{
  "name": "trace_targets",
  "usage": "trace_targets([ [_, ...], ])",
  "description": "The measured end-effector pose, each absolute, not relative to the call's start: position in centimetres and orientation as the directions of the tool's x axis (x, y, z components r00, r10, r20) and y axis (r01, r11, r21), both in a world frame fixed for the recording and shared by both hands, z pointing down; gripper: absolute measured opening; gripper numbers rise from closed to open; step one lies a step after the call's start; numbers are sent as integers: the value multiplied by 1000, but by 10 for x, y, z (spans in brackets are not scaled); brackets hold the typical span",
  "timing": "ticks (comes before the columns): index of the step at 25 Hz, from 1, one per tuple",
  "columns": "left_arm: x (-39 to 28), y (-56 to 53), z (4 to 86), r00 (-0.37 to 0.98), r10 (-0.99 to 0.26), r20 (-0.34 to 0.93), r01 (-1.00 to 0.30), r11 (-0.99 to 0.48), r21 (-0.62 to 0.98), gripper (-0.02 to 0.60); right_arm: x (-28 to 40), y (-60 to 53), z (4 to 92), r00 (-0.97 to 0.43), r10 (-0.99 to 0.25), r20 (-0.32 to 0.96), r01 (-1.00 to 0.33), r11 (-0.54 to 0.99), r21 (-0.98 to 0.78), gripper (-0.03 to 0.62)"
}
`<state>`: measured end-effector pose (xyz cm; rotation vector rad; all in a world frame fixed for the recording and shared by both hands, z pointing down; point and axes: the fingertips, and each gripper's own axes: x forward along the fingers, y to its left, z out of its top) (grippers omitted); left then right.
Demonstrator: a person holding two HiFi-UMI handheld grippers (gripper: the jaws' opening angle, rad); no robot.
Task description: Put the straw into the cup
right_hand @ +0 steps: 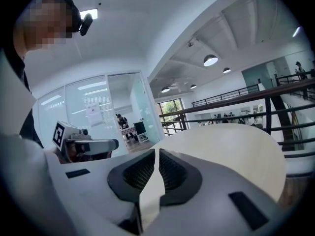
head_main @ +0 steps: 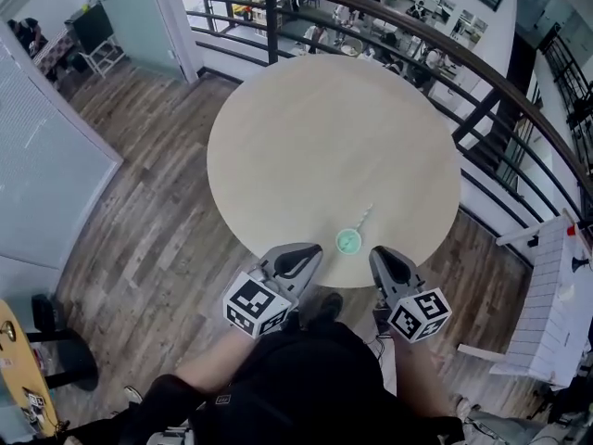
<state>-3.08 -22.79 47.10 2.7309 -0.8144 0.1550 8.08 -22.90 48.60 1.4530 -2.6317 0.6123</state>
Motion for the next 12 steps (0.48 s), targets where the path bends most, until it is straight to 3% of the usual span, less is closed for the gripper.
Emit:
trace_targets([
  [12, -22, -206, 417, 829, -550, 103, -559, -813, 160, 15, 88, -193, 403, -564, -820, 98, -816, 535, -221, 35],
])
